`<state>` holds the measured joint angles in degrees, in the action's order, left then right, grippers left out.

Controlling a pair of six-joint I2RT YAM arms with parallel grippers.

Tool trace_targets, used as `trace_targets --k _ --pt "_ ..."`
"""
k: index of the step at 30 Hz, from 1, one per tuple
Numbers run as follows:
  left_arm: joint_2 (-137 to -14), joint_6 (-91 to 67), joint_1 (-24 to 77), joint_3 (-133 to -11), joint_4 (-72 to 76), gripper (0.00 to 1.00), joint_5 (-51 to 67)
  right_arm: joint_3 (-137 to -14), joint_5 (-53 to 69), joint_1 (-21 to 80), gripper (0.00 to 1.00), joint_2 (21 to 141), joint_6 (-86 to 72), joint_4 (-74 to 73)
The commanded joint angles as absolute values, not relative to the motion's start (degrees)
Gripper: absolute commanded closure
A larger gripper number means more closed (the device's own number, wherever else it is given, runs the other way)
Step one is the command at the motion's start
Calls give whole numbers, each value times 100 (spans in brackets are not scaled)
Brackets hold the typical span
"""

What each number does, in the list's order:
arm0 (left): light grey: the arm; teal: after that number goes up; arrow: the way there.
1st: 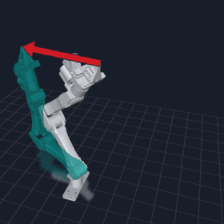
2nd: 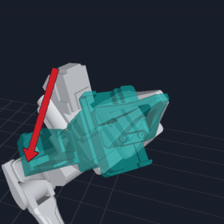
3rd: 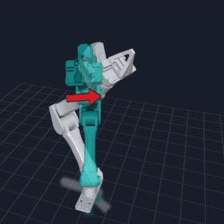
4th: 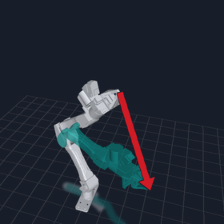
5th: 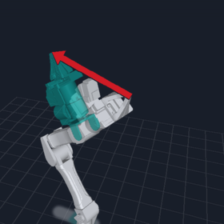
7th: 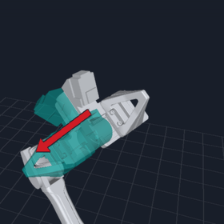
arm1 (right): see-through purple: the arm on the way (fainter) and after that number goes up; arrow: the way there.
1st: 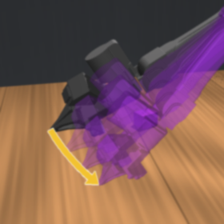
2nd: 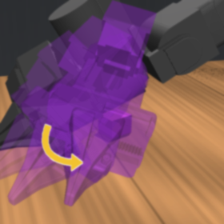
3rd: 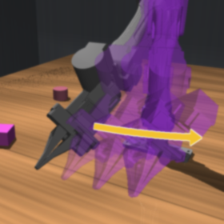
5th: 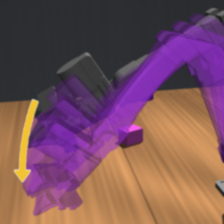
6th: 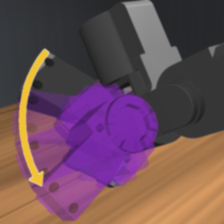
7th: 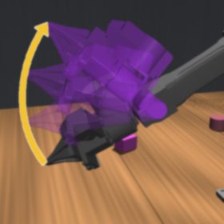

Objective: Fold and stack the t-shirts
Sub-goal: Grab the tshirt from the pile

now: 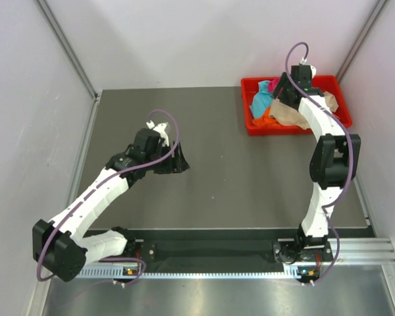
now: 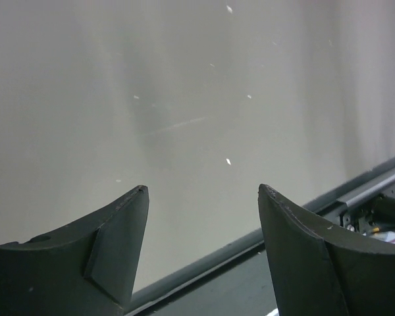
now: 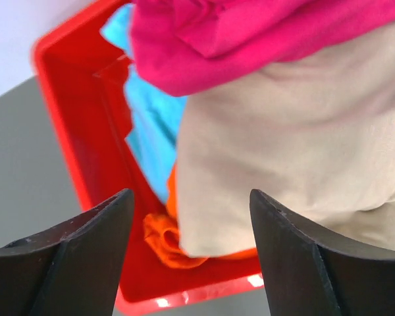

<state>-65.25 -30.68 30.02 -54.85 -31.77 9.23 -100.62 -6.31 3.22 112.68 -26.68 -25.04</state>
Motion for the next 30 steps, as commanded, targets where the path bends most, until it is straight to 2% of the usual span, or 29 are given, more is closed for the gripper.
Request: trace_targets --k 1,10,11,14,15,16,17,21,27,30 --pt "-6556 -2707 2673 -5634 -3295 28 1213 -10485 -1150 395 29 11522 -2724 -2821" --pt "-6557 -2663 2356 -5625 -3384 28 1433 -10713 -2003 457 36 12119 -2347 -3005" --pt "-6539 -2654 2355 -5625 -3401 29 1433 -10862 -2030 457 41 12181 -2277 -3032" --pt "-6522 -2680 2338 -5660 -3472 29 1415 -11160 -2127 457 70 12252 -2101 -3059" --pt "-6530 -2698 2338 -5678 -3480 29 1415 -11249 -2136 457 86 12252 -2048 -3059" --pt "-6522 -2707 2338 -5704 -3480 29 1415 -11354 -2162 448 96 12243 -1987 -3041" --pt "-6530 -2742 2338 -5704 -3472 29 1432 -11651 -2188 466 100 12234 -1882 -3085" --pt "-6565 -2821 2320 -5827 -3454 30 1415 -12576 -2399 492 100 12042 -1688 -3436" --pt "-6539 -2970 2268 -6082 -3498 30 1195 -13543 -2593 869 100 10900 -1249 -3349" --pt "-6504 -3093 2224 -6205 -3489 30 1143 -13606 -2830 1491 100 10032 -950 -3209"
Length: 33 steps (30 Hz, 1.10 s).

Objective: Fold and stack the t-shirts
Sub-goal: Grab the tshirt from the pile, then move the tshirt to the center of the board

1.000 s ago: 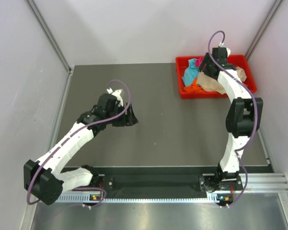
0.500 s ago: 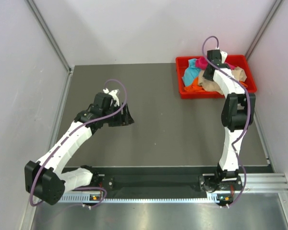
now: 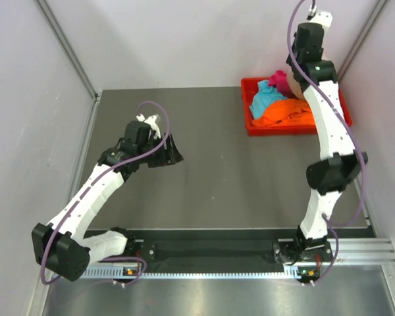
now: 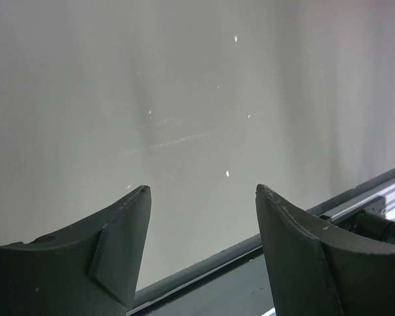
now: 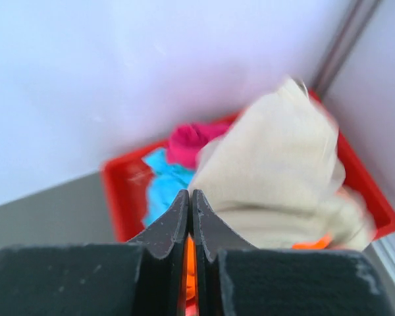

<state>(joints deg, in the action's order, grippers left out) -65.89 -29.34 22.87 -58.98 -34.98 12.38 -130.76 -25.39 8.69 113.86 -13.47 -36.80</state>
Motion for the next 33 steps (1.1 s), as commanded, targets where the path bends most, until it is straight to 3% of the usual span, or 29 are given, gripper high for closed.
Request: trace_targets --k 1,9,12,14,15,17,18,20,24,26,27,29,30,31,33 --pt "-6495 -3111 2215 -6222 -3481 30 1134 -13536 -2821 1642 100 9854 -914 -3138" --pt "-6250 -3322 2180 -6433 -3542 31 828 -13150 -2910 3434 100 8825 -870 -3480" --pt "-6004 -3384 2180 -6512 -3629 31 572 -12334 -2979 4533 100 8386 -1097 -3577" --pt "-5793 -3366 2180 -6565 -3735 31 300 -11079 -2700 4982 98 7929 -1773 -3560" --pt "-5722 -3358 2180 -6574 -3779 30 221 -10578 -2481 5044 74 7754 -2045 -3551" --pt "-5546 -3340 2171 -6530 -3963 29 44 -9137 -1795 5124 44 7331 -2662 -3507" --pt "-5511 -3322 2171 -6522 -4025 29 53 -8740 -1636 5141 20 7217 -2776 -3533" --pt "-5476 -3331 2171 -6416 -4209 28 53 -8000 -1678 5124 1 6944 -2892 -3891" --pt "-5712 -3384 2171 -6057 -4342 30 447 -7323 -1399 4318 3 6496 -2690 -4262" --pt "-6019 -3533 2249 -5872 -4202 34 929 -6822 -724 3545 15 6276 -2576 -4280" --pt "-6151 -3612 2546 -5723 -4140 34 940 -6646 -399 3298 33 6249 -2532 -4280" --pt "-6608 -3770 3012 -5643 -3938 33 836 -6145 498 2919 46 6328 -2470 -4150" --pt "-6801 -3814 3458 -5643 -3938 32 591 -5978 718 2918 48 6406 -2435 -4070" --pt "-7220 -3875 3611 -5651 -3938 31 502 -5611 1138 2918 43 6564 -2478 -3956" --pt "-7644 -3954 3709 -5721 -4059 29 283 -5319 1370 2918 26 6836 -2549 -3622"
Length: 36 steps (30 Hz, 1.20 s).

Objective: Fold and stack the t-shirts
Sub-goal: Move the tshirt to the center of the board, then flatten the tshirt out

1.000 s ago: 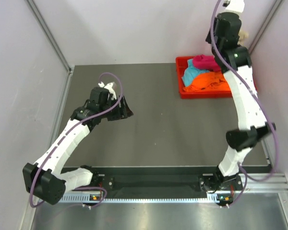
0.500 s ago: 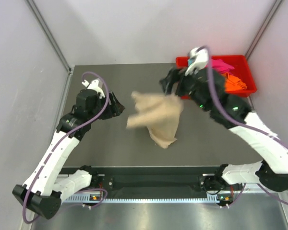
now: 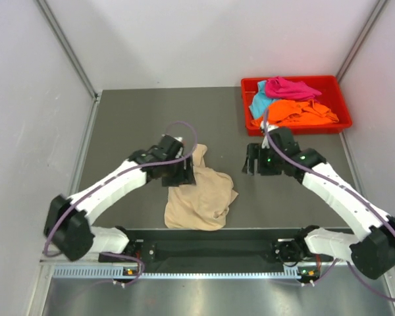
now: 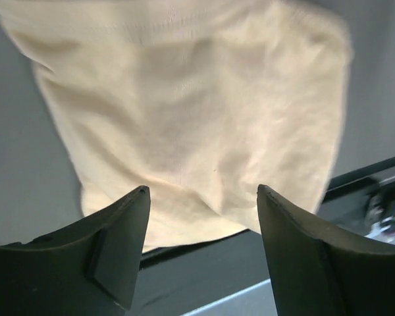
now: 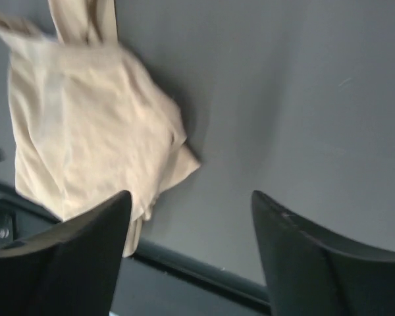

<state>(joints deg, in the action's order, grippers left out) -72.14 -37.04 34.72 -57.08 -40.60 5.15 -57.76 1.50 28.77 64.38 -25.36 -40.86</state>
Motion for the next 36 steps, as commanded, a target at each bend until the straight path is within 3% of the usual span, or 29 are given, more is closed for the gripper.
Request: trace_targets --k 1,5,13,19,28,30,33,34,35,36 --pt "-7986 -3920 3700 -5739 -4034 29 168 -5143 1388 2918 23 6925 -2558 -3534" --pt "-8507 -3656 3447 -5967 -3762 27 -334 -5062 1836 2944 14 7355 -2321 -2658" --pt "-9017 -3402 1758 -5792 -2813 29 1044 -6740 2504 3058 6 9438 -1292 -2444" --pt "-9588 -3278 1696 -5784 -2303 30 1818 -7934 2944 3242 18 10756 -774 -2864" --pt "-9835 -3270 1565 -5730 -2092 40 1723 -8200 3383 3454 30 11531 -729 -2839" --pt "-9870 -3278 1529 -5783 -2048 44 1714 -8200 3375 3445 40 11601 -782 -2778" --pt "-9949 -3252 1503 -5932 -2021 61 1688 -8183 3165 3437 58 11497 -922 -2681" --pt "-9958 -3252 1494 -5985 -2048 75 1670 -8209 3016 3437 66 11435 -1001 -2655" --pt "-9941 -3252 1494 -6055 -2117 81 1592 -8244 2893 3428 76 11374 -1045 -2672" --pt "-9871 -3252 1485 -6221 -2153 90 1547 -8296 2570 3419 98 11208 -1107 -2750"
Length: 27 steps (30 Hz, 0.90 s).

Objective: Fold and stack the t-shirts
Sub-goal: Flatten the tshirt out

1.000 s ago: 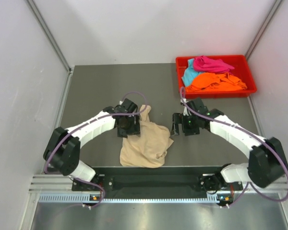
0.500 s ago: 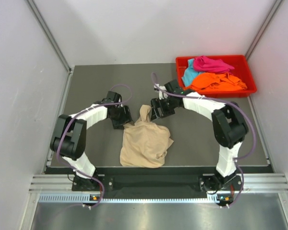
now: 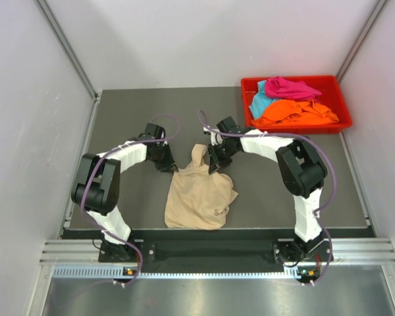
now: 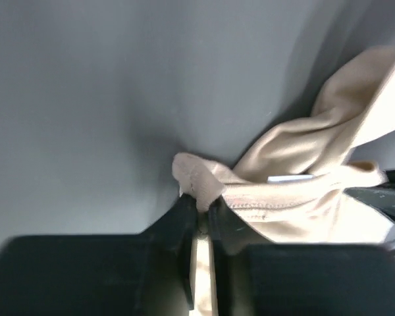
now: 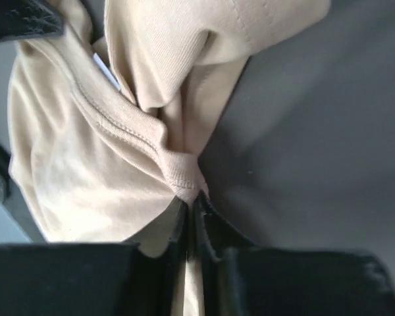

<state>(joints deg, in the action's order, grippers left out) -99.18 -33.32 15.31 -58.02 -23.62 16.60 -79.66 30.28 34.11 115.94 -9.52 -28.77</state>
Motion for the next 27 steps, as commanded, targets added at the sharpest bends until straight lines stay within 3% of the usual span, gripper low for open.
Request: trace_targets --k 1,8,12,17,21,25,27 --pt "-9827 -3252 1494 -6318 -2214 98 1495 -8462 2419 3393 100 11119 -1134 -2847" --pt "-8939 -3805 1590 -7285 -1716 100 1818 -9079 -85 2980 100 9205 -1380 -4069" --pt "-8981 -4070 2503 -8619 -1160 100 2004 -9507 -931 2559 100 7423 -1021 -4429" --pt "-9623 -4174 3444 -10666 -1502 100 1925 -10010 -660 2522 100 6075 -633 -4369" --pt "-9642 -3809 3367 -11162 -2160 100 1276 -10537 995 2540 100 5914 -982 -4228" --pt "-9264 -3779 2446 -10750 -3092 100 1001 -9846 2354 2907 100 6160 -1818 -3002" --pt "-8941 -3640 1637 -10145 -3374 100 1221 -9625 2330 3825 100 6571 -1951 -2638"
